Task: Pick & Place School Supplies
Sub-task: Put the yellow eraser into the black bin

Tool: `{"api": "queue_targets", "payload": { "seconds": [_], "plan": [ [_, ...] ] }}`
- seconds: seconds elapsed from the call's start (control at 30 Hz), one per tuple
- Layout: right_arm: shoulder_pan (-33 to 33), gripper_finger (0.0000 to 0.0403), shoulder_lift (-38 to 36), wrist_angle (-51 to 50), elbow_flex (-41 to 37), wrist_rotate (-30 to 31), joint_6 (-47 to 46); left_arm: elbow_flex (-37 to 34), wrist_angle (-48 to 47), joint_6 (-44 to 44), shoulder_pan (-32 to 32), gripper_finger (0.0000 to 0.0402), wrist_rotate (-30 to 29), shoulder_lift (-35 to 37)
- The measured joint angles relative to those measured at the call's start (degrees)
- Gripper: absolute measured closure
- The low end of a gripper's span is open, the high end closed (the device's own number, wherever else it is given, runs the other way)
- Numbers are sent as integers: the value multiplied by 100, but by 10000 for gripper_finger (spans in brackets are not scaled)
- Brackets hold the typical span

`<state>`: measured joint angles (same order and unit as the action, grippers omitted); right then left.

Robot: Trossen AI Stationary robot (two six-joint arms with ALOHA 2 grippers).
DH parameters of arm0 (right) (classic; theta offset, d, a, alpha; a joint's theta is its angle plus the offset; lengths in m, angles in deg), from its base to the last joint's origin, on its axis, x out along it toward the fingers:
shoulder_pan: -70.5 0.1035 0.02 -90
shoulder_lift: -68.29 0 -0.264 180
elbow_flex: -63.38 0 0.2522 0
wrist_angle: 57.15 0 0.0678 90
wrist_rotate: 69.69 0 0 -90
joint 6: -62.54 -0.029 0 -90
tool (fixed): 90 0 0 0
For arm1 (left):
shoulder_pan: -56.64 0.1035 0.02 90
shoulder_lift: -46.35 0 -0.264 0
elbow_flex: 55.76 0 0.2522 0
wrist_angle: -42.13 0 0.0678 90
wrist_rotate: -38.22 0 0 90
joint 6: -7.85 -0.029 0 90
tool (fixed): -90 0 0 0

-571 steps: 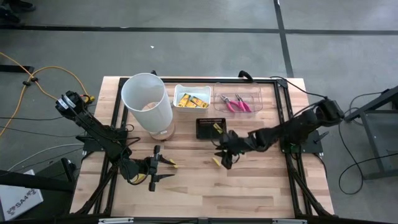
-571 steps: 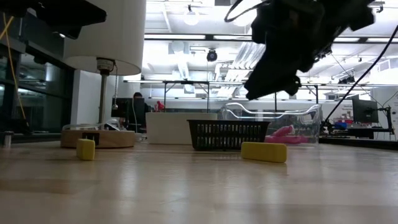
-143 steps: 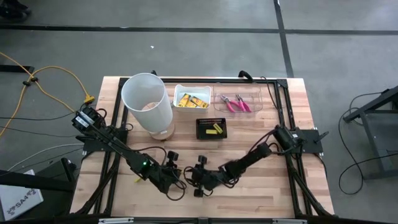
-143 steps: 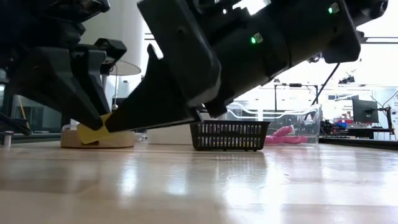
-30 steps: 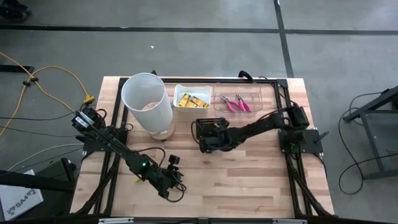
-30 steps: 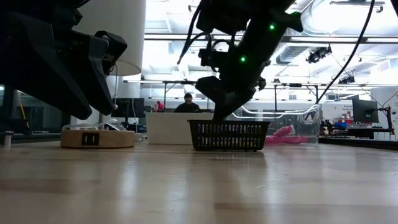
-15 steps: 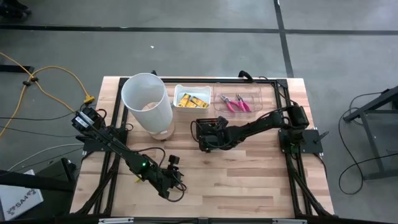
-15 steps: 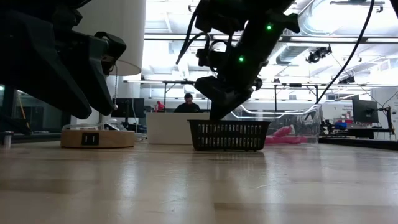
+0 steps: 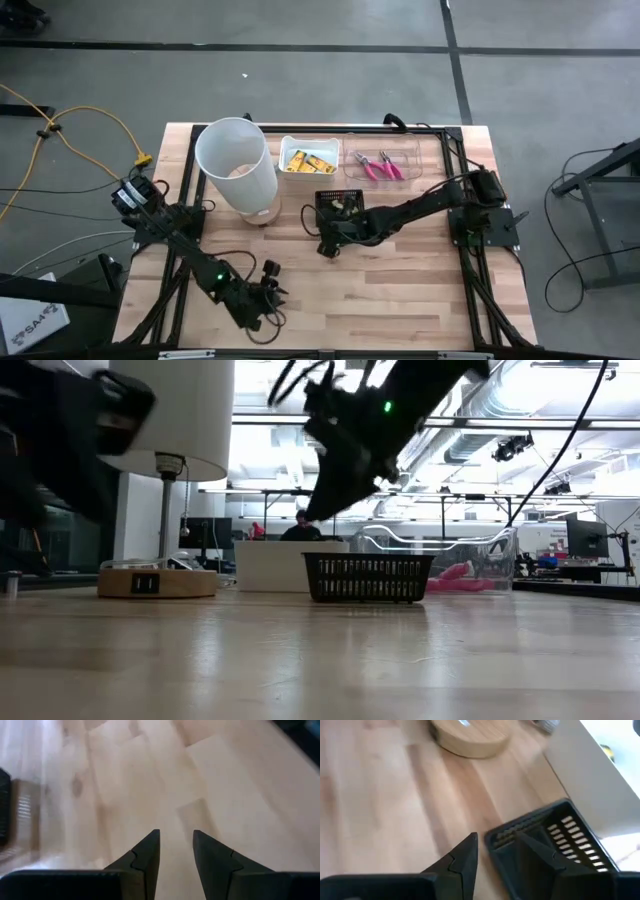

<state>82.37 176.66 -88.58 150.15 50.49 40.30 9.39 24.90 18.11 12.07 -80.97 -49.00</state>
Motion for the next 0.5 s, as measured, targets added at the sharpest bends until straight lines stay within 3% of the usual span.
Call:
{"api": "queue_targets", "payload": {
  "seconds": [0.13,0.27,0.37,0.5],
  "plan": [
    [234,282,-85,317,10,-361,60,147,-140,489,-335,291,-256,19],
    [488,282,-120,625,9,-610,151,394,-981,1263,-706,291,-614,107],
    [638,282,-127,669,4,-622,144,582,-1663,2184,-914,291,-716,157],
    [792,282,-126,792,2,-616,144,736,-2844,4118,-1064,291,-547,170]
  ]
}}
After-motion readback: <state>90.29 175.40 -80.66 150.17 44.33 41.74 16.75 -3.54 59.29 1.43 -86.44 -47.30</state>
